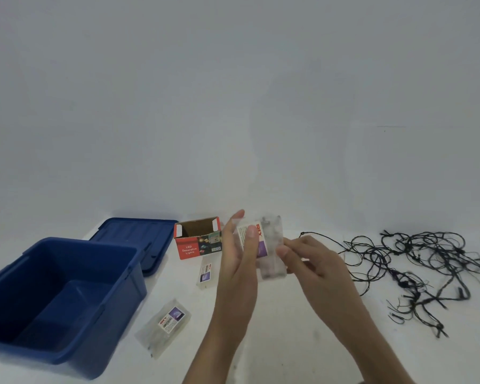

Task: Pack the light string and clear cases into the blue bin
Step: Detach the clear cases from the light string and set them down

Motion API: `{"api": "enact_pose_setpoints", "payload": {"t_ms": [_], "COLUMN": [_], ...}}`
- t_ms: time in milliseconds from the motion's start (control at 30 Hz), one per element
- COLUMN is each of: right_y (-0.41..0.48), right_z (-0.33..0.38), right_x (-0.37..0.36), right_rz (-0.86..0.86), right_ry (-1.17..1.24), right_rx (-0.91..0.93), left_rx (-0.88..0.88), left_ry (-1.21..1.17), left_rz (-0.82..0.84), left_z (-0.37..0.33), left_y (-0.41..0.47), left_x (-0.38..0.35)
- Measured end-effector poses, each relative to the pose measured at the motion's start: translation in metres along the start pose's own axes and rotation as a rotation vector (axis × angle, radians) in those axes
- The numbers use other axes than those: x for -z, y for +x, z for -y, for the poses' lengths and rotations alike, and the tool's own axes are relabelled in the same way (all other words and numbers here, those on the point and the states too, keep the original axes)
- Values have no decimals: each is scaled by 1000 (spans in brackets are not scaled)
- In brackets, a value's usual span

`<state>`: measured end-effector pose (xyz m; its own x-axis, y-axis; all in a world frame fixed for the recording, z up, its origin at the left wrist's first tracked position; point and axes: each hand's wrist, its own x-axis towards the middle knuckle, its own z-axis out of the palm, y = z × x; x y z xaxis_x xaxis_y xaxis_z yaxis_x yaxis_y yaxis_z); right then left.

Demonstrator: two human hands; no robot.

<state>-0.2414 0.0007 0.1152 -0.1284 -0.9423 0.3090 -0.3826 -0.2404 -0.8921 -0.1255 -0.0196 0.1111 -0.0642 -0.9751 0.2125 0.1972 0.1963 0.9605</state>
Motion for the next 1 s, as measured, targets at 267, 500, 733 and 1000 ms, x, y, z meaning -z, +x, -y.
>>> {"api": "enact_pose_setpoints", "payload": {"t_ms": [267,500,733,1000], "right_y": [-11,-17,-21,-23], "right_z": [3,10,3,-2], "right_x": [-3,0,3,10], "right_rz": [-241,-142,-61,-145], "right_ry": [290,427,452,194], "right_rx": [-10,-75,-170,20], "left_rx": [16,110,66,139], "left_ry": [-35,-109,-38,-162], "left_rz": [17,6,33,-39], "left_z": [-6,-6,-6,-4], "left_y": [-2,-5,-9,-5], "left_x": [-12,-12,-18,-17]}}
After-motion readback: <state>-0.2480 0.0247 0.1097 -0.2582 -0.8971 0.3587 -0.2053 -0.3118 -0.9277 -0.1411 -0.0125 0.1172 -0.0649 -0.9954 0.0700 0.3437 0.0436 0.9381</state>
